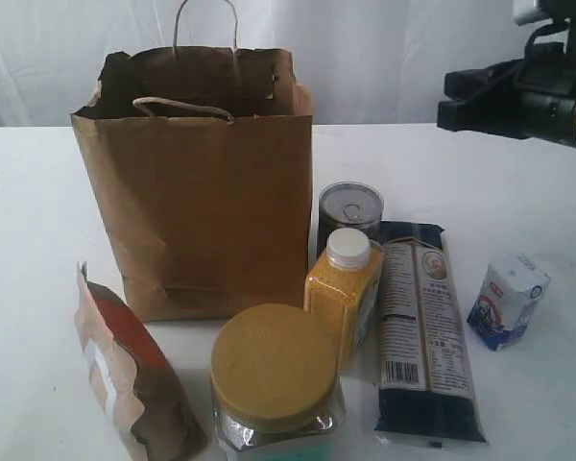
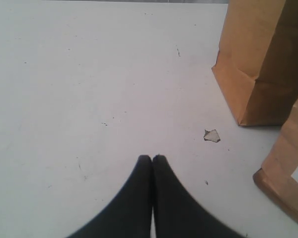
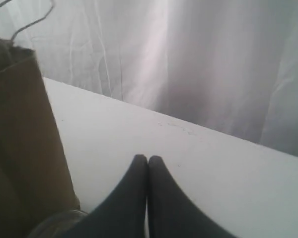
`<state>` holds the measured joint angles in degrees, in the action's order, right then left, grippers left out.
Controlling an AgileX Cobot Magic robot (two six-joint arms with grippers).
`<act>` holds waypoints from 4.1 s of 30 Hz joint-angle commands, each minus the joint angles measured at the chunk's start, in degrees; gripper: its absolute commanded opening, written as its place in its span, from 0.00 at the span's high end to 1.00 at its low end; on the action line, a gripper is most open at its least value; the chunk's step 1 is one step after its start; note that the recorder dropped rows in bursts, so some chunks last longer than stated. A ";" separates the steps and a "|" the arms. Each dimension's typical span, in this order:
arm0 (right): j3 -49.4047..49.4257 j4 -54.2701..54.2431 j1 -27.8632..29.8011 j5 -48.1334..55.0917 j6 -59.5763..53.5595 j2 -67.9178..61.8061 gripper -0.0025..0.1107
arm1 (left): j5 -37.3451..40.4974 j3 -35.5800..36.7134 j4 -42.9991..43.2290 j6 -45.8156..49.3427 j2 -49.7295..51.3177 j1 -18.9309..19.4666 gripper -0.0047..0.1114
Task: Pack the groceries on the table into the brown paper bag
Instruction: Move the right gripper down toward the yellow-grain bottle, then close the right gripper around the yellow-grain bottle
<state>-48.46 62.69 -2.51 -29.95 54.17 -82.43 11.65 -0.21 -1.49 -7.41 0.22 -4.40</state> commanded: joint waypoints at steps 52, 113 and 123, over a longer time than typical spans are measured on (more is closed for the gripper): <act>-8.10 37.26 -18.52 -5.83 -8.55 0.43 0.98 | -0.12 0.21 -0.38 -0.02 -0.22 -0.34 0.96; 37.69 -13.74 -5.75 -22.80 -26.99 10.93 0.17 | -0.12 0.21 -0.38 -0.02 -0.22 -0.34 0.96; 33.77 -10.98 -5.75 -14.12 -29.44 7.48 0.13 | -0.12 0.21 -0.38 -0.02 -0.22 -0.34 0.96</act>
<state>-12.90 51.55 -8.01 -45.16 28.27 -73.25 11.65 -0.21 -1.49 -7.41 0.22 -4.40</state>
